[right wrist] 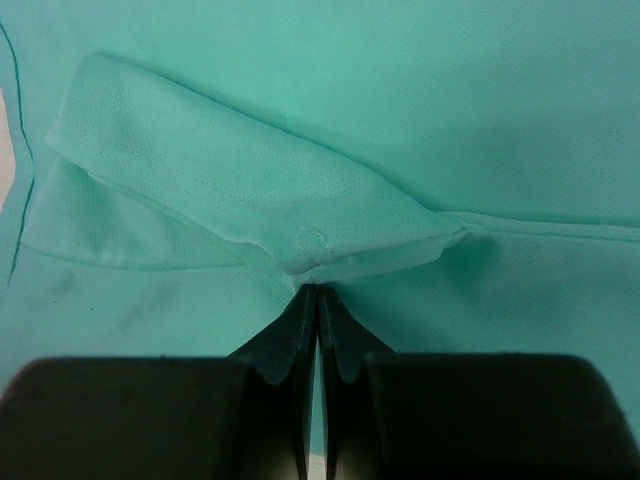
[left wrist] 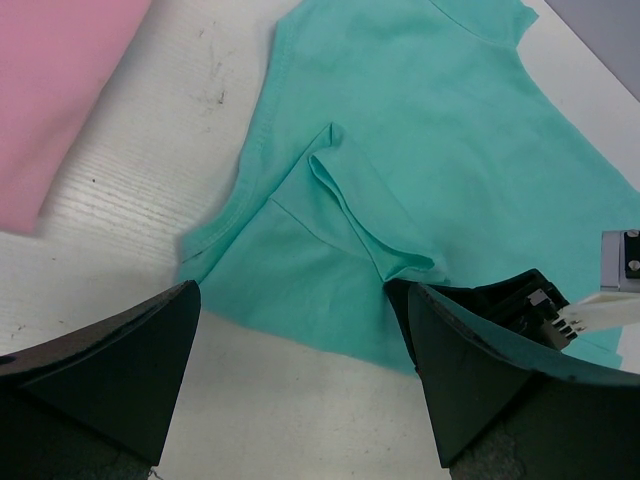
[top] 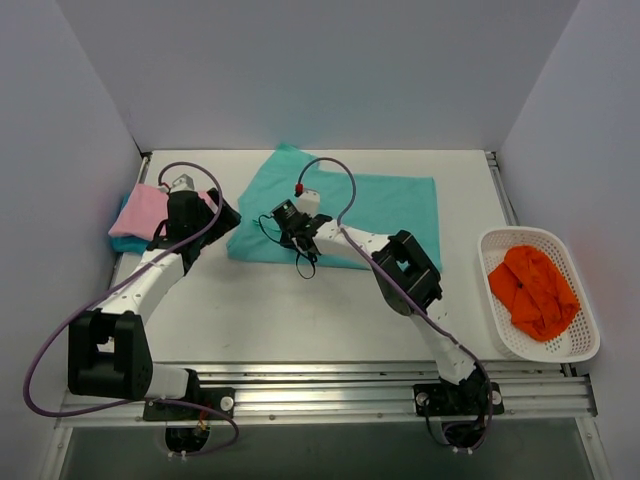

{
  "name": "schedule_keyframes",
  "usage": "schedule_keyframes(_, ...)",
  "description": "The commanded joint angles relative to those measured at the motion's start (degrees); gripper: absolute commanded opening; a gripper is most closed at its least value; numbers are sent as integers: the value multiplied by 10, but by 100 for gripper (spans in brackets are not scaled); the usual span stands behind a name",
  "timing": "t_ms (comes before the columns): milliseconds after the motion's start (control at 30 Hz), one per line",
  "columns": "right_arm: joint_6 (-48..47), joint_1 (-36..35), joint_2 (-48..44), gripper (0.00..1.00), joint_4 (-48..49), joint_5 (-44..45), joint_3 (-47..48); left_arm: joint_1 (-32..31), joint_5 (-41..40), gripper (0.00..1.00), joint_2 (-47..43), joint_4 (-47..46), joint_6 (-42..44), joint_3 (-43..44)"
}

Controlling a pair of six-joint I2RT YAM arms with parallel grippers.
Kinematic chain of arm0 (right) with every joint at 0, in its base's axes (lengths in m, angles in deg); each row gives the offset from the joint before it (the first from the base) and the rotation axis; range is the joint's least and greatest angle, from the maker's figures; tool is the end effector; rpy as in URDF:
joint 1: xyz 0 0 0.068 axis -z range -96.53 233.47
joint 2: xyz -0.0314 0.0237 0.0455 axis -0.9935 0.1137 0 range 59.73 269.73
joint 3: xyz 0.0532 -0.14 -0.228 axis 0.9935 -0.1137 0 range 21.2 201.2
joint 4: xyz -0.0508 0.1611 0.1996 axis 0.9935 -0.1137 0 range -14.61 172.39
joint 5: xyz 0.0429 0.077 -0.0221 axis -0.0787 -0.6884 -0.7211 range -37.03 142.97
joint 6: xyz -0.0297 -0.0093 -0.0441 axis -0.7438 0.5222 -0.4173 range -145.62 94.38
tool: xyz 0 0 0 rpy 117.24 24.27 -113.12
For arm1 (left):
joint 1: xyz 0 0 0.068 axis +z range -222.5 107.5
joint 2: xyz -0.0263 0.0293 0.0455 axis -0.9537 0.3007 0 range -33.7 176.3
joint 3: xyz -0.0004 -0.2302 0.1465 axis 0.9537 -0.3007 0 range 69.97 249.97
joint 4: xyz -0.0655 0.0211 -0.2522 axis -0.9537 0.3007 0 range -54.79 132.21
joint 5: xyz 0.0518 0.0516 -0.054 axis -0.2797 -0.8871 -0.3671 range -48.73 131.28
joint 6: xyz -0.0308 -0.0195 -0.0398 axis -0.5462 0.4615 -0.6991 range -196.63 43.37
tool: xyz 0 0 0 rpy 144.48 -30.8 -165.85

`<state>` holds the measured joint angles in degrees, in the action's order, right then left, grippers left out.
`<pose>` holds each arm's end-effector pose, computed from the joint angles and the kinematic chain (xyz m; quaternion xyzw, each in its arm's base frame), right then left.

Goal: Fold and stack the t-shirts
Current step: Fold the tshirt

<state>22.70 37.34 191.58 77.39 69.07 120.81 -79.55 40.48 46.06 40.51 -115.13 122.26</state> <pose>0.3685 0.3691 0.1647 0.0791 0.8857 0.2378 0.3909 0.3080 -0.0376 0.2542 -0.2411 0.8441 -0.1798 0.4439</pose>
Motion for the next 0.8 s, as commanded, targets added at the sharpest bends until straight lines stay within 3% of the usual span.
schedule_keyframes(0,-9,20,13,0,-15,4,44,4,3,94,-8,-29,6,-1)
schedule_keyframes(333,-43,138,154,0,-49,-20,259,6,-4,94,-23,-19,15,2)
schedule_keyframes(467,-59,175,159,0,6,-56,285,7,-10,94,-26,-18,17,-2)
schedule_keyframes(500,-69,183,135,6,23,-72,261,7,-10,94,-26,-20,17,-3)
schedule_keyframes(533,-74,184,120,20,37,-74,248,7,-8,94,-25,-20,17,-3)
schedule_keyframes(567,-83,185,102,37,70,-73,229,8,-8,94,-23,-21,15,-2)
schedule_keyframes(600,-98,185,63,72,83,-70,212,8,-7,94,-21,-22,15,0)
schedule_keyframes(633,-103,185,42,84,92,-62,174,8,-5,94,-15,-23,14,3)
schedule_keyframes(767,-131,187,-64,89,133,-28,88,7,1,94,13,-43,11,36)
